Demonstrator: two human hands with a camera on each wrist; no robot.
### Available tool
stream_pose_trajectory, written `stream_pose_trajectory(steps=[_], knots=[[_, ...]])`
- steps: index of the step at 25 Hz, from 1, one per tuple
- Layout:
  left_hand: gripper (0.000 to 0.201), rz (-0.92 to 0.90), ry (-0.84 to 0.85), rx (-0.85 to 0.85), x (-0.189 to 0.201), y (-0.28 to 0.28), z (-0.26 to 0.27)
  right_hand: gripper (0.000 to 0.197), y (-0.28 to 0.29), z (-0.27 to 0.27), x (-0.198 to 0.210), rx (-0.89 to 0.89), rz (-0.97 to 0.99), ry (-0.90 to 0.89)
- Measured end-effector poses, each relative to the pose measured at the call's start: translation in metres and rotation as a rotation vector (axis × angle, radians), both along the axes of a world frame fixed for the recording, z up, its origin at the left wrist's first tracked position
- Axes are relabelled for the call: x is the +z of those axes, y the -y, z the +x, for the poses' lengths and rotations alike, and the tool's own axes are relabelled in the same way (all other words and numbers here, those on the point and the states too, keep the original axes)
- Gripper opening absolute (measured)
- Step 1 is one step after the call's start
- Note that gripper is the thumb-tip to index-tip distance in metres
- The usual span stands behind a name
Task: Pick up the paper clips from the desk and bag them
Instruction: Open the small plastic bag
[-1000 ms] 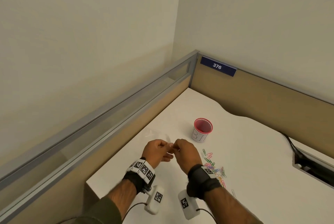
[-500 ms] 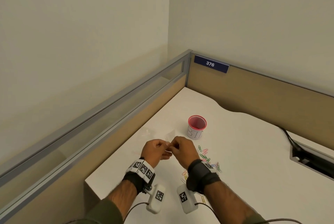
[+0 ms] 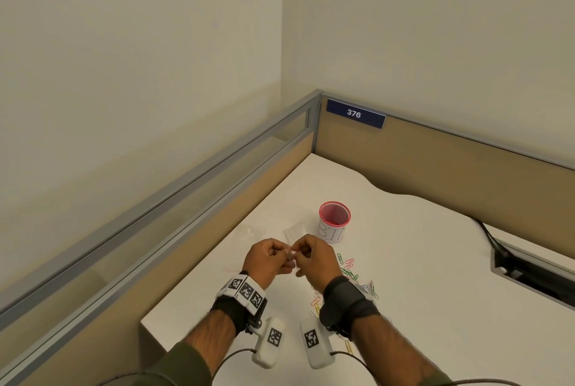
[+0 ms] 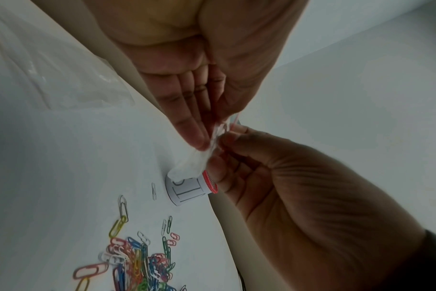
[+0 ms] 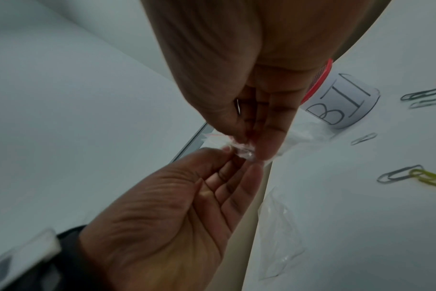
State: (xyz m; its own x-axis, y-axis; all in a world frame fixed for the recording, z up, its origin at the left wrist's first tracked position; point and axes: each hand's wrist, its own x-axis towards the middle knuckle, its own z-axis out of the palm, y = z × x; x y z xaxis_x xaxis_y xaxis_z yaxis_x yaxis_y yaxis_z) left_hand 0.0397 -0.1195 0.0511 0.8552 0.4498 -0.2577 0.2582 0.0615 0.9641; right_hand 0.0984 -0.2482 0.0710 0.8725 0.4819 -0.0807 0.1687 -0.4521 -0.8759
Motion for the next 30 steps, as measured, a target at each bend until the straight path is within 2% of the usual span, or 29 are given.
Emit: stream_pose_trajectory(steps=[5,8,13,17,20,23,25,28,30], knots=[[0.011,0.041,-0.015,-0.015,0.004,0.006,0.001,0.003,0.001,0.005,0.000,0.010,-0.121,0.098],[0.014,0.121,-0.032,-0.045,0.007,0.006,0.002,0.008,0.002,0.009,-0.001,0.030,-0.213,0.138],[0.014,0.632,-0.165,-0.174,0.017,0.017,0.005,0.014,-0.003,0.006,-0.007,-0.033,-0.255,0.087],[0.014,0.853,-0.209,-0.260,0.024,0.023,0.010,0.019,-0.007,0.004,-0.007,-0.091,-0.265,0.078],[0.012,0.885,-0.243,-0.270,0.028,0.022,0.010,0.018,-0.005,0.004,-0.004,-0.151,-0.262,0.084],[0.008,0.748,-0.254,-0.232,0.025,0.013,0.004,0.009,0.004,0.019,-0.003,-0.215,-0.213,0.114],[0.017,0.675,-0.227,-0.218,0.023,0.010,0.001,0.006,0.009,0.024,-0.003,-0.131,-0.225,0.128],[0.023,0.692,-0.182,-0.274,0.025,0.013,0.003,0.017,0.007,0.015,-0.003,0.042,-0.305,0.120],[0.023,0.724,-0.196,-0.334,0.026,0.012,0.004,0.013,0.005,0.012,-0.005,0.012,-0.341,0.147]])
